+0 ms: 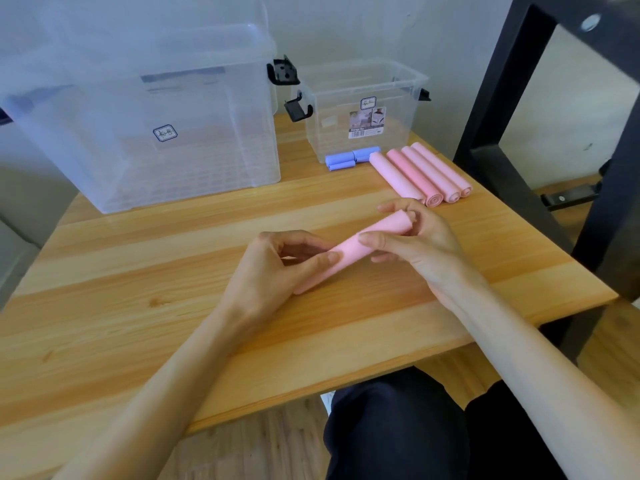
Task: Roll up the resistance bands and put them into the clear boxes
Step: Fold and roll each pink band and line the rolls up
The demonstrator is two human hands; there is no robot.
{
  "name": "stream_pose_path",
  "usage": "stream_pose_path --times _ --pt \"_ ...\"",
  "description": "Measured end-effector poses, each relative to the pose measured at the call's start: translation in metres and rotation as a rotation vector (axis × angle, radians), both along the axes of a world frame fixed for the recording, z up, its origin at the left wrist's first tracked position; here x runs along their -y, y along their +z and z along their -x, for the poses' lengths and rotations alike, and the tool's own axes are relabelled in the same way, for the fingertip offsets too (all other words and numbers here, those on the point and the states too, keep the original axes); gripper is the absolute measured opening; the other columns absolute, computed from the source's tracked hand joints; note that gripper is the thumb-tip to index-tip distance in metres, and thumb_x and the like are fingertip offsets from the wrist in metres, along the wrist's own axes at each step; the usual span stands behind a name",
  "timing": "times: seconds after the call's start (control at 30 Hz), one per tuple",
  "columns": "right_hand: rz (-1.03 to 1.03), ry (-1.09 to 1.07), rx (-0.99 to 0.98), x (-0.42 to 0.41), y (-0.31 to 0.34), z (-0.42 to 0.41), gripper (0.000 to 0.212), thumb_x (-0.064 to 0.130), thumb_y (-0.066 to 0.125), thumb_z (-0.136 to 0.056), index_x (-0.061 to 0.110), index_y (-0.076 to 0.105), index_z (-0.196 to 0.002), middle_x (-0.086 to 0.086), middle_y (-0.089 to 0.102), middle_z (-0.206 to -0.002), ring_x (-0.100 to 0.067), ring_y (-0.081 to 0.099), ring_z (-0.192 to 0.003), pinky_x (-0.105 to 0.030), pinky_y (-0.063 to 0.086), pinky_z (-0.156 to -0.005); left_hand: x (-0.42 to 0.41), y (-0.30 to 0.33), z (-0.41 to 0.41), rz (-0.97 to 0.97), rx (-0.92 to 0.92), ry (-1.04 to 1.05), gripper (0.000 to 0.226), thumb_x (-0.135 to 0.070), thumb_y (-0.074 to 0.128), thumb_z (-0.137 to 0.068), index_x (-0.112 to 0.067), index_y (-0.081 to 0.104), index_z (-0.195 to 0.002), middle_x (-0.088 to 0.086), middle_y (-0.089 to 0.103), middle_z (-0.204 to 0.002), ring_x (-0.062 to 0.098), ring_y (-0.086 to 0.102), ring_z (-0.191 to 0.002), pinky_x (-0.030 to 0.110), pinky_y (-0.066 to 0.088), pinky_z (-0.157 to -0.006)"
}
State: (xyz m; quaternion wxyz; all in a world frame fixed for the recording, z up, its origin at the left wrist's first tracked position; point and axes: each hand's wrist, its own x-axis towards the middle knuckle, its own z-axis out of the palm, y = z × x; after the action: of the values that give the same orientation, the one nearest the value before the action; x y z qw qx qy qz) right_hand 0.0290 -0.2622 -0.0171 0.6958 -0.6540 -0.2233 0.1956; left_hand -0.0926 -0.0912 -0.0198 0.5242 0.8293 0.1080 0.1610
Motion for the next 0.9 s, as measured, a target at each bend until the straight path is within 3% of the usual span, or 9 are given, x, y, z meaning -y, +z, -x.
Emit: stream_pose_path --times 0.17,0.37,0.57,0.9 --pt "0.014 -0.034 -0.04 0.008 0.02 0.004 0.049 0.012 0.085 -0.07 0.006 0.061 -0.112 -0.002 0.073 -0.09 -0.017 0.074 -0.086 -0.03 0.062 -0.069 0.012 0.014 -0.002 -0.12 0.001 -0.022 0.026 -0.035 0.076 -0.082 -0.027 0.075 -0.107 -0.017 0.076 -0.085 -0.004 0.068 -0.08 0.007 0.046 -0.072" --pt "-0.06 -0.033 -0.041 0.012 0.039 0.015 0.051 0.015 0.083 -0.072 -0.001 0.063 -0.116 0.002 0.074 -0.087 -0.016 0.074 -0.088 -0.036 0.062 -0.076 0.03 0.03 0.001 -0.126 0.032 -0.058 0.025 -0.031 0.077 -0.083 -0.021 0.077 -0.105 -0.012 0.077 -0.091 -0.004 0.067 -0.076 0.012 0.048 -0.071" --pt "-0.06 0.057 -0.036 0.022 0.046 0.022 0.031 0.01 0.073 -0.085 0.004 0.068 -0.116 -0.01 0.075 -0.106 -0.02 0.071 -0.102 -0.039 0.058 -0.09 0.042 0.043 0.0 0.129 0.04 -0.027 0.017 -0.023 0.073 -0.087 -0.016 0.076 -0.103 -0.003 0.077 -0.088 0.008 0.073 -0.082 0.019 0.056 -0.068" --pt "-0.027 0.036 -0.085 0.027 0.034 0.026 0.017 0.011 0.069 -0.09 0.01 0.074 -0.106 -0.002 0.076 -0.103 -0.014 0.073 -0.093 -0.027 0.06 -0.078 0.062 0.037 -0.006 0.342 -0.013 0.029 0.03 -0.026 0.074 -0.086 -0.012 0.069 -0.113 0.004 0.077 -0.097 0.018 0.074 -0.089 0.03 0.061 -0.076"
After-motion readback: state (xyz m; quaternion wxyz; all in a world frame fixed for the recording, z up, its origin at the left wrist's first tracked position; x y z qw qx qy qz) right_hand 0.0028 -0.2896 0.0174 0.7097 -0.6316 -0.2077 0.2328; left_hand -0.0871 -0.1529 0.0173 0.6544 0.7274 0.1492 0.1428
